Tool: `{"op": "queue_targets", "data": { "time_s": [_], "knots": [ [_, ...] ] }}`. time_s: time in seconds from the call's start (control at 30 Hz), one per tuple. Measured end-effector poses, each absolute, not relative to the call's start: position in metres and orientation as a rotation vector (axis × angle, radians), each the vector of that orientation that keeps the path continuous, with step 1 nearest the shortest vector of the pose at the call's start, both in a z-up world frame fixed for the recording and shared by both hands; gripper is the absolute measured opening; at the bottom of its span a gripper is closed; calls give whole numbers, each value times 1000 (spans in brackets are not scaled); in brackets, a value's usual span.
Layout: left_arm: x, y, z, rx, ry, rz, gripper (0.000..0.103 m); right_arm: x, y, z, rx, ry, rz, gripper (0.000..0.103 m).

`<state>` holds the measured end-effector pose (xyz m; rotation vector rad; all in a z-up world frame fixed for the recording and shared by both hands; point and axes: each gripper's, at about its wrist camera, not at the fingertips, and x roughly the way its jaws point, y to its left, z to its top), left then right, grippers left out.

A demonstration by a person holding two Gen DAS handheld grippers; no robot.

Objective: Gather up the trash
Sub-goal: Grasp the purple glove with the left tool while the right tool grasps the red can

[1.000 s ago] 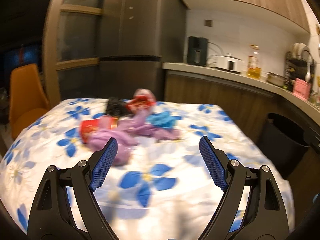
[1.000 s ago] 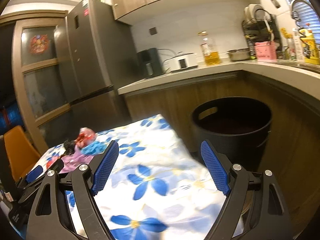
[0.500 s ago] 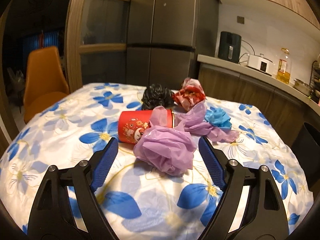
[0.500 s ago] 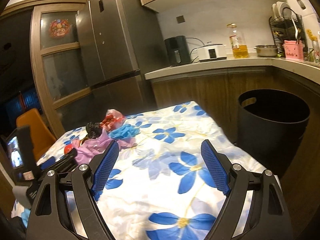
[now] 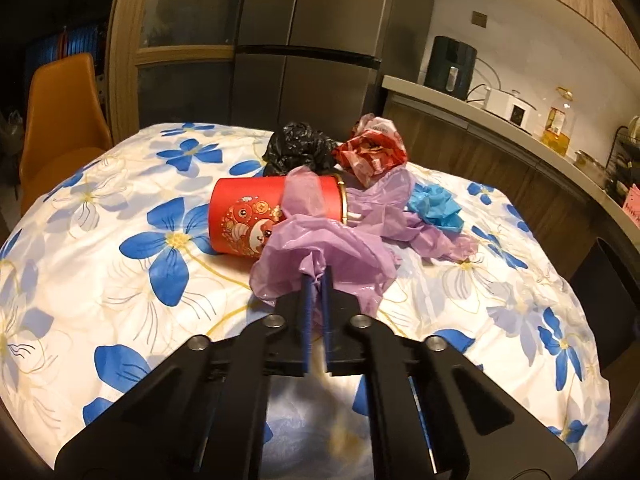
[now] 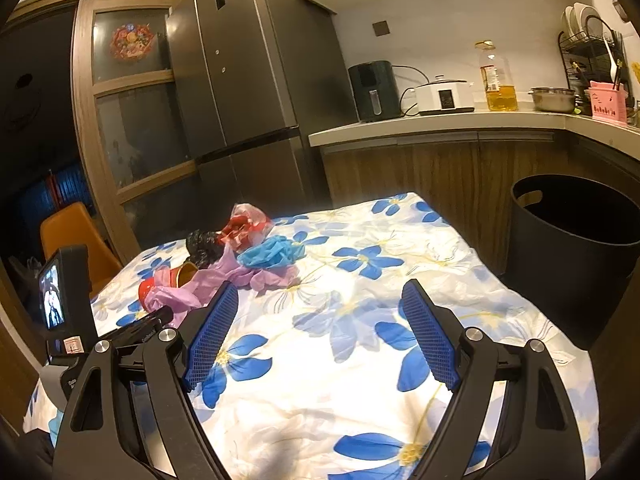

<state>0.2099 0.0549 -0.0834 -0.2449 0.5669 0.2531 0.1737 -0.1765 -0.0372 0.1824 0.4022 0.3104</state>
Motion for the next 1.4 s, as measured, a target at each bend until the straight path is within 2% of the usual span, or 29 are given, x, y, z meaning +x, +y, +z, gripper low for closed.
{"op": "queue_targets", "data": {
  "time_s": [0.43,0.8,0.93,1.07,1.3,1.4],
  "knots": [
    [147,77,-51,-285,462,244,0,185,-136,-47,171,456,404,82],
    [102,120,-33,-307,388,343,0,198,-66,-57,144,517,554,68],
    [97,130,-32,-293,377,379,0,206,-36,-58,122,520,596,62],
    [98,135,-33,-284,378,397,0,218,-14,-63,111,551,628,49],
    [103,139,-36,-267,389,405,0,235,8,-71,126,620,703,36],
    [105,140,-37,-268,398,406,0,240,15,-74,121,645,726,23]
  ]
}}
